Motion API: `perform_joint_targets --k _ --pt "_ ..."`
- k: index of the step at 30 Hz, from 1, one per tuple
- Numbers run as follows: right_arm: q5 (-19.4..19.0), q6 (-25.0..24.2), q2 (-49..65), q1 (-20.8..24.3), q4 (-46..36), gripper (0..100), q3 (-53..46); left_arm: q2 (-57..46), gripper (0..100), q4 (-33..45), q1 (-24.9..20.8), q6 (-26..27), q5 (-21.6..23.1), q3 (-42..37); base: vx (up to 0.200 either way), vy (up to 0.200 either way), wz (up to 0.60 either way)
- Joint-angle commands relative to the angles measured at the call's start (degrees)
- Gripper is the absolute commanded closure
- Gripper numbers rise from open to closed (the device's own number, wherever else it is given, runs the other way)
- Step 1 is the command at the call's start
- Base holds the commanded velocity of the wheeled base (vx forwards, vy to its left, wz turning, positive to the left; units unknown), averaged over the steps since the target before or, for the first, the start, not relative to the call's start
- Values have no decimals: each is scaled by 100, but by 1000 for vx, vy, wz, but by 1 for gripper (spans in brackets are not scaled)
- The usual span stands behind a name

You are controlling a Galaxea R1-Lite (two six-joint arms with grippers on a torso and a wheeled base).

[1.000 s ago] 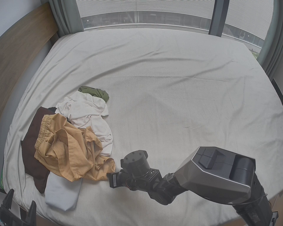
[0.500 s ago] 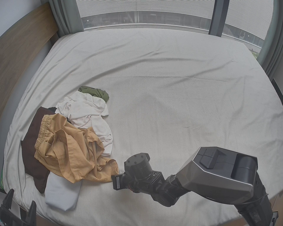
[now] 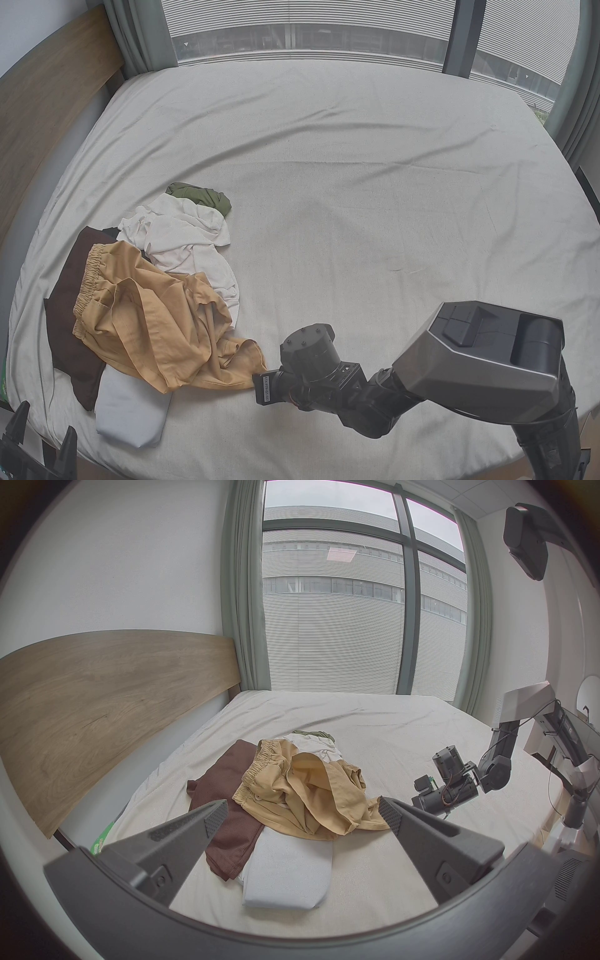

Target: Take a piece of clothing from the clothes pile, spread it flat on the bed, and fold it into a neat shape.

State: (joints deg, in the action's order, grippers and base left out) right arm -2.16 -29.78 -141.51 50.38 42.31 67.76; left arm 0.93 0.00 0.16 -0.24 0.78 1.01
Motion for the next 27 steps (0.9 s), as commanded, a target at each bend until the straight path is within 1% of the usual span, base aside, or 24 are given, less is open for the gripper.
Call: perform_joint_targets --k 1,8,16,20,27 --pt "5 16 88 -46 5 100 -87 -93 0 0 11 -2 1 -101 0 0 0" --pt "5 78 405 -169 233 100 -500 -93 0 0 2 -2 1 -101 0 0 0" --pt "14 95 809 -398 225 100 -931 -93 0 0 2 -2 1 -101 0 0 0" --pt "14 271 923 -494 242 100 -1186 -93 0 0 2 7 1 -101 0 0 0" --pt "14 315 1073 -591 453 100 -1467 -93 0 0 11 7 1 -101 0 0 0"
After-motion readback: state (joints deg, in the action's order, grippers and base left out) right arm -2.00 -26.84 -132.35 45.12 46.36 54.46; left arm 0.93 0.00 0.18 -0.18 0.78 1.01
